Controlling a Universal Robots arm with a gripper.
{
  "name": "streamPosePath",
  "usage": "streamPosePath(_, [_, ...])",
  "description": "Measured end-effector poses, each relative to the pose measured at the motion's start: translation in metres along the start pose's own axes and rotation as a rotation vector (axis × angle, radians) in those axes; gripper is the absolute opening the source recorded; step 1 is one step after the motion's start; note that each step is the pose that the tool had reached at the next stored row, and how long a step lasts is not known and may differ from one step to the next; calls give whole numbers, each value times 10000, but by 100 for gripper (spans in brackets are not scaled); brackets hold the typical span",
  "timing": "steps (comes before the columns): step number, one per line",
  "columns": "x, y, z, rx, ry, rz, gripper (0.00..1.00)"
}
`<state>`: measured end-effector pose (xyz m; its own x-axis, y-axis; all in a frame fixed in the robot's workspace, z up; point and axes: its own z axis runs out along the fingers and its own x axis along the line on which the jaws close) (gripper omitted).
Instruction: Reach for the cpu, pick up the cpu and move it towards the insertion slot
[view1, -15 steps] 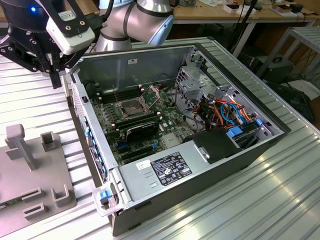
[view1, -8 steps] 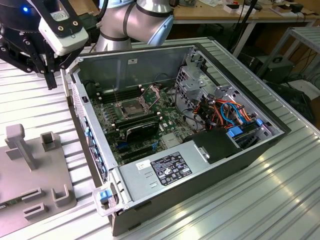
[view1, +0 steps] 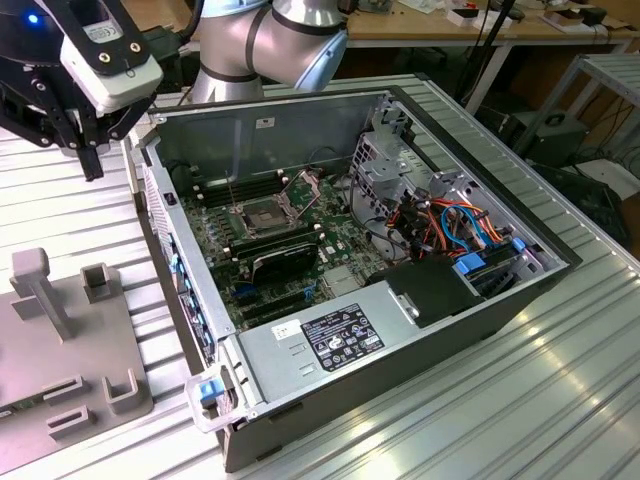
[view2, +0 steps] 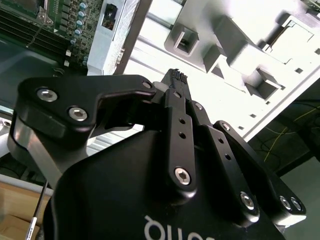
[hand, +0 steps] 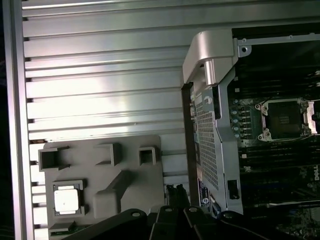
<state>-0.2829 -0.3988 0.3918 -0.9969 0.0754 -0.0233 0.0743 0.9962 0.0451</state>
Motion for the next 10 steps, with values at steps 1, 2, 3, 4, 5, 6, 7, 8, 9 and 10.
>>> streamPosePath(1, [13, -1, 0, 0, 0, -1, 11])
streamPosePath(2, [22, -2, 0, -1, 0, -1, 11])
streamPosePath(3, [35, -3, 0, 0, 0, -1, 11])
streamPosePath(4, [43, -3, -1, 0, 1, -1, 11])
streamPosePath(5, [59, -5, -1, 0, 0, -1, 11])
streamPosePath(6, [77, -6, -2, 0, 0, -1, 11])
streamPosePath(7, [92, -7, -2, 0, 0, -1, 11])
streamPosePath(8, [105, -8, -2, 0, 0, -1, 11])
streamPosePath(9, [114, -9, -2, 0, 0, -1, 11])
streamPosePath(10, [127, -10, -2, 0, 0, -1, 11])
